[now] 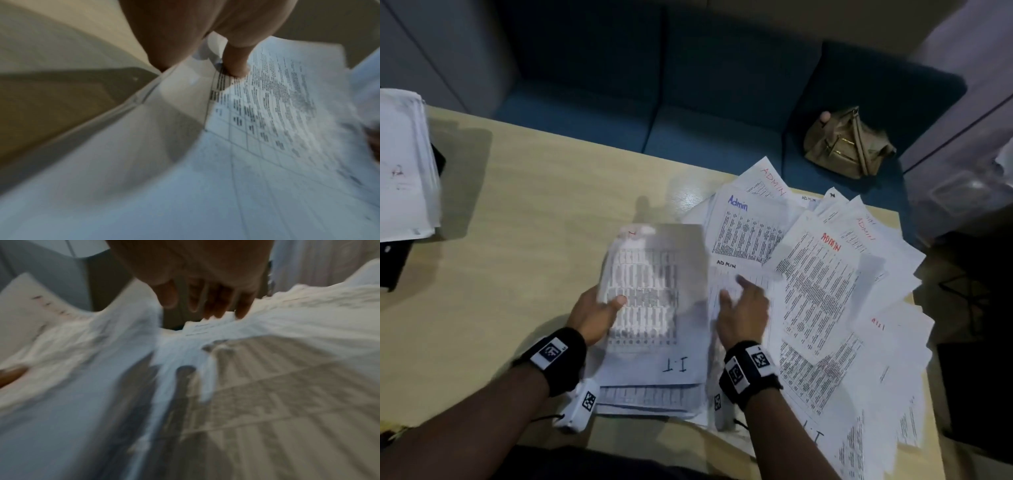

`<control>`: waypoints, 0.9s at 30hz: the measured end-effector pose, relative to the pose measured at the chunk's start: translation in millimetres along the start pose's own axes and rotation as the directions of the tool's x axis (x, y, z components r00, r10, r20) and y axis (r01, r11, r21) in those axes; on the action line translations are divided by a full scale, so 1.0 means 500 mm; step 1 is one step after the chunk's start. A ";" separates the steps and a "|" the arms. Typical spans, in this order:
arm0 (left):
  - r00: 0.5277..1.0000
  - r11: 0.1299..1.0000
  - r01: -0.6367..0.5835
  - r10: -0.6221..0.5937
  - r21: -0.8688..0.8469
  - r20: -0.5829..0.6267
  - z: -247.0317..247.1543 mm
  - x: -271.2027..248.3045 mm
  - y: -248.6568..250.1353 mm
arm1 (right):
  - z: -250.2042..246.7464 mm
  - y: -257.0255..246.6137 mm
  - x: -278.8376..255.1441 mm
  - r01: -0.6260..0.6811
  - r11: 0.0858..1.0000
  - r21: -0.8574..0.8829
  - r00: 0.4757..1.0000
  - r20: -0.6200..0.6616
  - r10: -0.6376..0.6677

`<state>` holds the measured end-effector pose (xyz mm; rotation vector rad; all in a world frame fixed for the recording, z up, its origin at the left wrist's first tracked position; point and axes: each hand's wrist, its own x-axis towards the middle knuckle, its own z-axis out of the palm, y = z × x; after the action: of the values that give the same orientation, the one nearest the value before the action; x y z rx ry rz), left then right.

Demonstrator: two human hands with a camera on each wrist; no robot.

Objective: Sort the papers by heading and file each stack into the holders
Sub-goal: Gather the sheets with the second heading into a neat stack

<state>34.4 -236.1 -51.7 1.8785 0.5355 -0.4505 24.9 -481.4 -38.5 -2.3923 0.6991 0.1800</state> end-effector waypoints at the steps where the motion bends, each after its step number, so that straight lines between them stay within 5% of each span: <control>1: 1.000 1.000 0.004 -0.004 -0.003 -0.010 -0.012 0.004 -0.001 | -0.017 0.020 0.002 -0.122 0.989 -0.084 0.991 -0.071 0.117; 4: 1.000 0.997 0.005 -0.003 0.075 -0.024 -0.041 0.018 -0.004 | -0.057 0.084 -0.001 -0.384 0.920 -0.078 0.923 -0.058 0.380; 7: 0.999 0.986 0.018 -0.013 0.163 -0.036 -0.048 0.034 -0.004 | -0.083 0.120 0.012 -0.445 0.870 0.215 0.891 0.009 0.454; 13: 0.999 0.970 0.025 -0.016 0.241 -0.040 -0.055 0.050 -0.002 | -0.091 0.107 0.041 -0.224 0.974 0.029 0.974 0.048 0.223; 18: 0.975 0.948 0.012 0.060 0.319 -0.215 -0.076 0.057 -0.010 | -0.042 0.079 0.035 -0.230 0.968 -0.101 0.971 0.042 0.235; 23: 0.985 0.953 0.050 0.002 0.299 -0.171 -0.087 0.054 -0.011 | -0.029 0.015 0.003 -0.257 0.952 0.166 0.966 0.087 0.245; 27: 0.987 0.980 0.047 -0.016 0.195 -0.158 -0.100 0.053 -0.012 | -0.112 -0.036 -0.006 0.005 0.994 0.108 0.999 0.034 -0.009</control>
<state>55.6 -183.3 -53.1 2.1110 0.6449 -0.3909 29.5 -502.2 16.2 -2.2833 0.6678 0.1761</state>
